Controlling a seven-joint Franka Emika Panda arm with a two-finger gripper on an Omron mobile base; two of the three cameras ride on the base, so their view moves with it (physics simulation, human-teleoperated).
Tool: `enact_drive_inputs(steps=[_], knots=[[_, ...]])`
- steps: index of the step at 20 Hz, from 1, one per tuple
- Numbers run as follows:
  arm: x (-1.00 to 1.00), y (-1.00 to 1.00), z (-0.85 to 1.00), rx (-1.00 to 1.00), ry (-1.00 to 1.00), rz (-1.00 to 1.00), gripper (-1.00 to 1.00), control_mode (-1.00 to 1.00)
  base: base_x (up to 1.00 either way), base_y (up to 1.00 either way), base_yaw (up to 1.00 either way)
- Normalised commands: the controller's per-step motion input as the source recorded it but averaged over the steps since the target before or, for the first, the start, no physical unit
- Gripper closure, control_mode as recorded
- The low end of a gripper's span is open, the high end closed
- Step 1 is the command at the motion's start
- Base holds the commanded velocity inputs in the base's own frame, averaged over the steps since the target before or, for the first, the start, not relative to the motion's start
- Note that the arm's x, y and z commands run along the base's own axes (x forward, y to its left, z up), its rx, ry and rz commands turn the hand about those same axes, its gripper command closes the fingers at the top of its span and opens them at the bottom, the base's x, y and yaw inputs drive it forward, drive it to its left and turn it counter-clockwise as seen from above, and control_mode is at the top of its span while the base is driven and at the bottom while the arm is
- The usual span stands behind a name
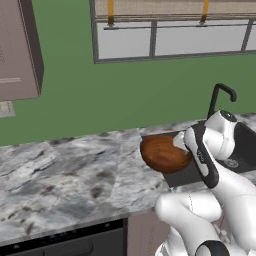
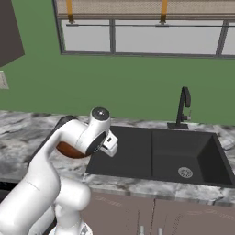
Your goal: Pick the cup and bowl from the counter and place them on the counter next to the sink.
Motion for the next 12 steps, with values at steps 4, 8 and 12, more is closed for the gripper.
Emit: enact_drive_inputs(steps=[4, 8, 12], knots=[[0.69, 0.23, 0.00, -0.03, 0.06, 0.00, 1.00, -1.00, 0.00, 0.00, 0.00], [0.66, 0.07, 0.05, 0.00, 0.08, 0.00, 1.00, -1.00, 0.00, 0.00, 0.00], [0.59, 0.01, 0.00, 0.00, 0.03, 0.01, 1.00, -1.00, 0.00, 0.00, 0.00]])
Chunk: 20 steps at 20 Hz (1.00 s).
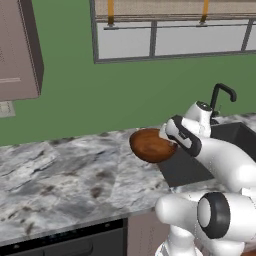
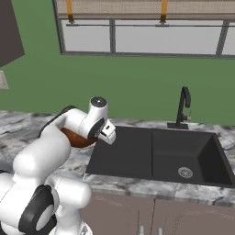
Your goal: Pick the cup and bowl from the counter and place them on the counter next to the sink.
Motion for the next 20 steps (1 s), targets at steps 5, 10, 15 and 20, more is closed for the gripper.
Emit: enact_drive_inputs(steps=[5, 10, 15, 20], knots=[[0.29, 0.10, -0.02, 0.00, 0.03, 0.00, 1.00, -1.00, 0.00, 0.00, 0.00], [0.24, 0.12, -0.31, -0.01, 0.01, 0.00, 1.00, -1.00, 0.00, 0.00, 0.00], [0.00, 0.07, -0.19, 0.00, 0.00, 0.02, 1.00, -1.00, 0.00, 0.00, 0.00], [-0.13, 0.07, 0.01, 0.00, 0.00, 0.05, 1.00, -1.00, 0.00, 0.00, 0.00]])
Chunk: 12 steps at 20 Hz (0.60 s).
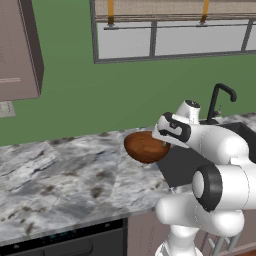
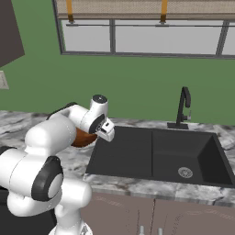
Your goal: Pick the cup and bowl from the counter and place them on the counter next to the sink.
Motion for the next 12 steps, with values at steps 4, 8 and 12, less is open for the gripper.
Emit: enact_drive_inputs(steps=[4, 8, 12], knots=[[-0.31, 0.07, 0.00, 0.00, 0.07, 0.07, 1.00, -1.00, 0.00, 0.00, 0.00], [-0.31, 0.04, 0.00, 0.00, 0.12, 0.07, 1.00, -1.00, 0.00, 0.00, 0.00], [-0.01, 0.09, 0.00, 0.00, 0.12, 0.01, 1.00, -1.00, 0.00, 0.00, 0.00]])
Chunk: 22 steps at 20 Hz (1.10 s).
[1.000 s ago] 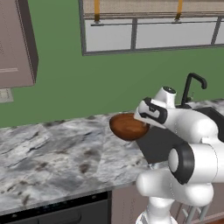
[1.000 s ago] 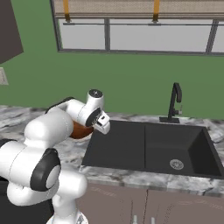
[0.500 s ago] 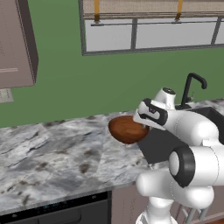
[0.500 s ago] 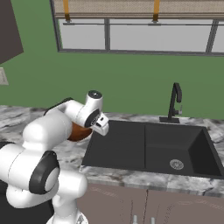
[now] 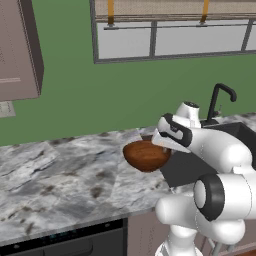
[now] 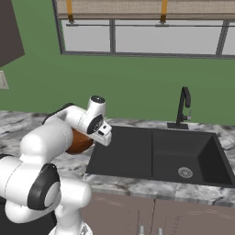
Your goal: Pick the cup and bowl from the counter and place them on the counter next to the sink.
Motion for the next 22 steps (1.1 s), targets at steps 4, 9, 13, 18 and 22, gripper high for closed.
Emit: enact_drive_inputs(steps=[4, 9, 13, 18, 22], knots=[[0.00, 0.16, -0.03, 0.00, 0.11, 0.00, 1.00, -1.00, 0.00, 0.00, 0.00], [0.00, 0.18, -0.19, -0.01, 0.04, 0.00, 1.00, -1.00, 0.00, 0.00, 0.00], [-0.04, 0.06, -0.20, -0.04, -0.04, 0.00, 1.00, -1.00, 0.00, 0.00, 0.00], [-0.15, 0.00, -0.06, -0.02, -0.21, 0.00, 1.00, -1.00, 0.00, 0.00, 0.00], [-0.01, 0.00, -0.14, -0.02, -0.23, 0.00, 1.00, -1.00, 0.00, 0.00, 0.00]])
